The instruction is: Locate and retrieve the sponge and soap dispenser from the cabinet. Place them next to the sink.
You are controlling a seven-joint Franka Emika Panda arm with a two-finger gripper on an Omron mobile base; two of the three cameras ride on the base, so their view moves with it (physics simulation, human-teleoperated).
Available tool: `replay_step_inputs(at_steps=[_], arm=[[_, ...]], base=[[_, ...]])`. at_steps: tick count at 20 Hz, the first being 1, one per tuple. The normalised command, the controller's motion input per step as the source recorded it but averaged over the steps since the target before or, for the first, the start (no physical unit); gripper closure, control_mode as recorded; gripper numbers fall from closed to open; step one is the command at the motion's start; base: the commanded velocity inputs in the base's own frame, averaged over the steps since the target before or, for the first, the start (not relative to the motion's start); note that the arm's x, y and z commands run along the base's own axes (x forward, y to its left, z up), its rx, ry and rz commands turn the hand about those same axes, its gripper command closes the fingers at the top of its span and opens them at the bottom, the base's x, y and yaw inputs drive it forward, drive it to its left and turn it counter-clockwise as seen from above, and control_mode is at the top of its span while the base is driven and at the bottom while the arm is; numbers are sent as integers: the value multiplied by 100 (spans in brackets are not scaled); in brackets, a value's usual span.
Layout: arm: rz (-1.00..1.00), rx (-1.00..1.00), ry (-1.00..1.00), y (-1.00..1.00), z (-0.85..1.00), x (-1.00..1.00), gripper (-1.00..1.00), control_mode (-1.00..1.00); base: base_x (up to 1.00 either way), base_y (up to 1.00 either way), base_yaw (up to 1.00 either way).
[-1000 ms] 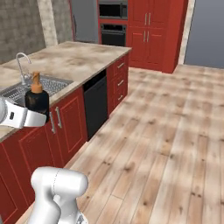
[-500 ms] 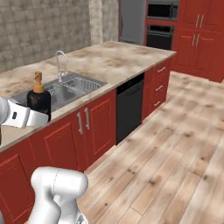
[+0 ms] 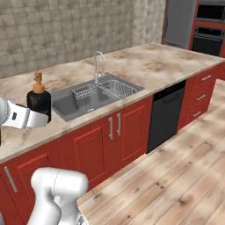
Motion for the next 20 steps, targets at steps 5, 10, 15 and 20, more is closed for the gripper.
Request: replay_step_inputs(at_steps=[5,10,15,20], arm=[[0,0,0,0,0,0,100,100],[0,0,0,0,0,0,100,100],[0,0,0,0,0,0,100,100],[0,0,0,0,0,0,100,100]], base=[[0,33,44],[3,10,50],[7,8,50],[11,5,50]])
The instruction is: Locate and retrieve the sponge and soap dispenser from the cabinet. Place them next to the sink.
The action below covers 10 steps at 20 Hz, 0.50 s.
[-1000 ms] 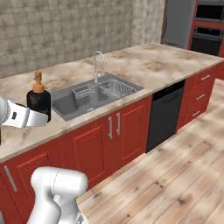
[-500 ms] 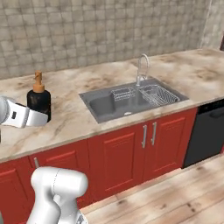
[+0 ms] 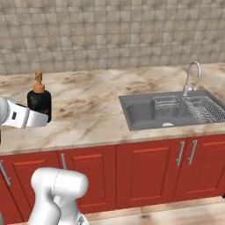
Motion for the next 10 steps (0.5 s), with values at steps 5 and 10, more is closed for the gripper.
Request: replay_step_inputs(at_steps=[5,10], arm=[[0,0,0,0,0,0,100,100],[0,0,0,0,0,0,100,100]], base=[[39,-1,45],[47,-43,27]])
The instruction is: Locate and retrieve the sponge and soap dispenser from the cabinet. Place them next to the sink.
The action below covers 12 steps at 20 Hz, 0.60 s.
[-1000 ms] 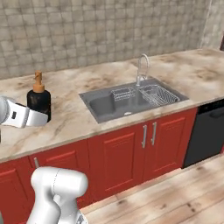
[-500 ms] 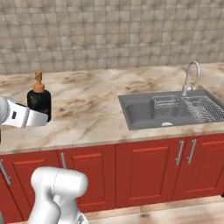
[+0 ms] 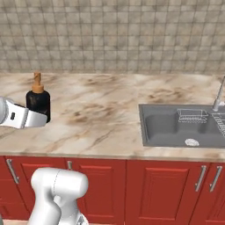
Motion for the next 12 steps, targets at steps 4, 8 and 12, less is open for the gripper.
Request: replay_step_inputs(at_steps=[4,8,12], arm=[[0,0,0,0,0,0,100,100],[0,0,0,0,0,0,100,100],[0,0,0,0,0,0,100,100]], base=[[24,-52,25],[33,-52,23],[45,-55,22]])
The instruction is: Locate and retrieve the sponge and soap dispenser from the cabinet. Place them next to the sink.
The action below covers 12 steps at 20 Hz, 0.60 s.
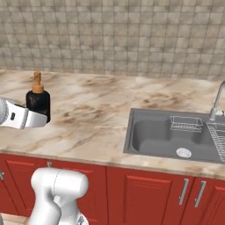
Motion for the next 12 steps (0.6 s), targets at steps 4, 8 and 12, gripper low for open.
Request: replay_step_inputs(at_steps=[4,8,12], arm=[[0,0,0,0,0,0,100,100],[0,0,0,0,0,0,100,100],[0,0,0,0,0,0,100,100]], base=[[52,-54,22],[53,-49,22],[20,-18,15]])
